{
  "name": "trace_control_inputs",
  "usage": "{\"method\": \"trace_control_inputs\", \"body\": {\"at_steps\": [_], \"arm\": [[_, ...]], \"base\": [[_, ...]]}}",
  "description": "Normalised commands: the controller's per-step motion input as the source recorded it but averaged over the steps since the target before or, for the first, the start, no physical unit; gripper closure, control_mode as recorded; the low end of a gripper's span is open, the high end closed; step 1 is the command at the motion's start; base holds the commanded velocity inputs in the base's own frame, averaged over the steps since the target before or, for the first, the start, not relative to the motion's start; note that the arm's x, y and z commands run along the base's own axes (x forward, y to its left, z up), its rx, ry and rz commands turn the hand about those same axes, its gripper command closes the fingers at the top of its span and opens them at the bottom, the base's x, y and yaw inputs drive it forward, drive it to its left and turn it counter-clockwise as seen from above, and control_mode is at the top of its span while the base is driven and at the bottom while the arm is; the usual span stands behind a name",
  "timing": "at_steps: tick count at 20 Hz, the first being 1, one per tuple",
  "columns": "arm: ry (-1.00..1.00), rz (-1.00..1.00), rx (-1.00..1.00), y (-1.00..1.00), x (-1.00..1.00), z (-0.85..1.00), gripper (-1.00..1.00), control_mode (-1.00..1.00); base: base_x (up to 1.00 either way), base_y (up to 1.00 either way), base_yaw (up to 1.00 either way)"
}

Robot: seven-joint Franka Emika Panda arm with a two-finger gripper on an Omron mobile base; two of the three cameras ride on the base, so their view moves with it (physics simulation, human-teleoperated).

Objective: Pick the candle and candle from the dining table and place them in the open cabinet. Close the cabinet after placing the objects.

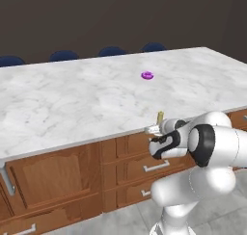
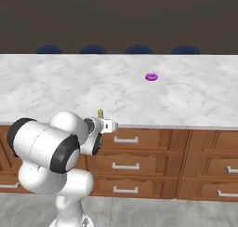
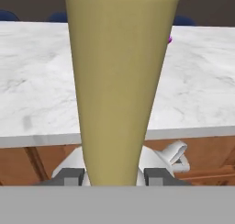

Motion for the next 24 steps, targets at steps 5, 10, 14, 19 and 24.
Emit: {"method": "trace_control_inputs", "body": {"at_steps": [5, 10, 14, 19, 24], "arm": [[0.0, 0.0, 0.0, 0.0, 0.0, 0.0, 1.0, 1.0], [0.0, 0.0, 0.0, 0.0, 0.0, 0.0, 1.0, 1.0], [0.0, 0.0, 0.0, 0.0, 0.0, 0.0, 1.0, 1.0], [0.0, 0.0, 0.0, 0.0, 0.0, 0.0, 1.0, 1.0], [0.0, 0.0, 0.0, 0.0, 0.0, 0.0, 1.0, 1.0]], "base": [[-0.07, -0.04, -0.09], [-0.1, 0.0, -0.35], [-0.32, 0.0, -0.47], [-0.28, 0.0, -0.5], [-0.27, 0.0, -0.49]]}}
